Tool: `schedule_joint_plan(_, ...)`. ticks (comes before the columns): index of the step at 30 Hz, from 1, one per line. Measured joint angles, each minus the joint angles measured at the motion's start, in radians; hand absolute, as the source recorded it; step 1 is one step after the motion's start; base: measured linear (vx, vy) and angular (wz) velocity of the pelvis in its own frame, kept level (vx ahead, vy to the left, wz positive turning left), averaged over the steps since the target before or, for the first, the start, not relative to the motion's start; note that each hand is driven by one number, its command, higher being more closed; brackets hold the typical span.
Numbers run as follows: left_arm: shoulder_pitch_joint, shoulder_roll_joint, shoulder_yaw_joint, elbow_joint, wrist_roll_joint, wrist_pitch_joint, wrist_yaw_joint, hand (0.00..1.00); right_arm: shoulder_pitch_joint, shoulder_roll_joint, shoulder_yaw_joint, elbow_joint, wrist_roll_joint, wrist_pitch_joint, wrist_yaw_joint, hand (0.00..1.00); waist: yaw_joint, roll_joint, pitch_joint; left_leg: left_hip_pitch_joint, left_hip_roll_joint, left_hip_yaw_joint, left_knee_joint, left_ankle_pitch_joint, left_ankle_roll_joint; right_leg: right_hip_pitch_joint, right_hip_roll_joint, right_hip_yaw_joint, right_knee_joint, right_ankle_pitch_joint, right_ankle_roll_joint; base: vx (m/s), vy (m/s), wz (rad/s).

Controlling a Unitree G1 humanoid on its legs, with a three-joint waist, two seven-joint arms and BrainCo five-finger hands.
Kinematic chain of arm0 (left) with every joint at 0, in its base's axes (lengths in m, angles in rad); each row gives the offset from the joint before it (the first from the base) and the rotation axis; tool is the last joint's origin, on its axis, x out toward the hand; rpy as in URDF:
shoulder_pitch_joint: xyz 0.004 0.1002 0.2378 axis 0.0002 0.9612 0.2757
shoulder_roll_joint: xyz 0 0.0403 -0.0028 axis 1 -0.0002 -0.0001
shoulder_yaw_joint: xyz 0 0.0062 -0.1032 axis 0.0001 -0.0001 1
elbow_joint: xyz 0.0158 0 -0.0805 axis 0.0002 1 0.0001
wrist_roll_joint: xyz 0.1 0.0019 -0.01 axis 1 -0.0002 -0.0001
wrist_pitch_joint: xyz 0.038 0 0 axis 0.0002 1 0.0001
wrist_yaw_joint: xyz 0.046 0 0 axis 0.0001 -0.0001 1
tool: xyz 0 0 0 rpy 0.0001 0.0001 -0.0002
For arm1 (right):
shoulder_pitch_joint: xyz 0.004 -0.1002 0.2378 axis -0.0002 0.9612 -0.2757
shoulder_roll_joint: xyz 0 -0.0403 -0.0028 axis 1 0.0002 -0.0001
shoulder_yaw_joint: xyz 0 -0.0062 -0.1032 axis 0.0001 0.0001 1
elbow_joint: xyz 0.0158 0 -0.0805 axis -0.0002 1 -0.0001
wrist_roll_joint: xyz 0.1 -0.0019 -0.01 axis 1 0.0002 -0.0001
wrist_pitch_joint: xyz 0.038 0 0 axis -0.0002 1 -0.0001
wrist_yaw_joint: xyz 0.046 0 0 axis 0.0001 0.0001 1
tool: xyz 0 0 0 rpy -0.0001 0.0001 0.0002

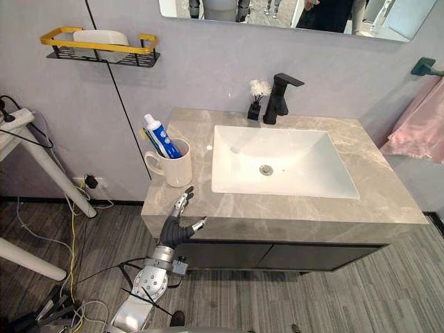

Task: Organize washtable

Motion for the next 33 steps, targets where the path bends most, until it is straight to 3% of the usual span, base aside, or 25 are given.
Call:
schedule_joint_plan(1,0.004,0.0,0.0,0.0,0.0,-0.003,-0.002,1.0,-0.001,-0.003,0.025,0.001,-0.033,-0.001,0.01,0.0,-0.001,0.001,-0.002,0.0,-0.001,-0.005,0.0,0.0,0.0,0.003,0.0,-0.005,-0.004,0.0,0.0,0.03,-0.011,0.15)
schedule_joint_plan(3,0.013,-0.001,0.002,0.0,0.0,-0.008,-0.004,1.0,-0.011,-0.009,0.123,0.01,-0.132,-0.002,0.036,0.0,0.001,0.004,-0.008,-0.006,-0.003,-0.015,0.0,0.0,0.001,0.007,0.002,-0.014,-0.012,0.0,0.0,0.04,-0.01,0.13)
schedule_joint_plan(7,0.017,-0.002,0.025,0.0,0.0,-0.017,-0.001,1.0,-0.03,-0.014,0.206,0.021,-0.205,-0.006,0.06,0.0,0.0,0.013,-0.01,-0.01,-0.014,-0.04,0.0,0.004,0.006,0.029,0.001,-0.041,-0.032,0.007,-0.003,0.05,-0.007,0.22)
schedule_joint_plan(14,0.023,-0.008,0.059,-0.002,0.004,-0.023,0.012,1.0,-0.055,-0.045,0.322,0.054,-0.24,-0.015,0.081,0.0,-0.002,0.017,-0.006,-0.005,-0.016,-0.056,0.002,0.004,0.005,0.054,0.004,-0.062,-0.051,0.009,-0.003,0.04,-0.017,0.08)
schedule_joint_plan(22,0.026,-0.021,0.096,0.0,0.011,0.022,0.034,1.0,-0.053,-0.059,0.37,0.054,-0.251,-0.031,0.1,0.0,-0.001,0.017,-0.001,0.002,-0.013,-0.062,-0.001,0.004,0.005,0.072,0.01,-0.078,-0.065,0.008,-0.012,-0.02,-0.006,0.03)
schedule_joint_plan(33,-0.014,-0.022,0.176,-0.051,0.011,0.024,0.103,1.0,-0.053,-0.074,0.428,0.037,-0.285,-0.042,0.104,0.0,-0.001,0.012,0.0,-0.017,0.011,-0.03,-0.001,-0.008,-0.008,0.034,0.03,-0.041,-0.066,0.011,-0.016,0.01,-0.016,-0.09)
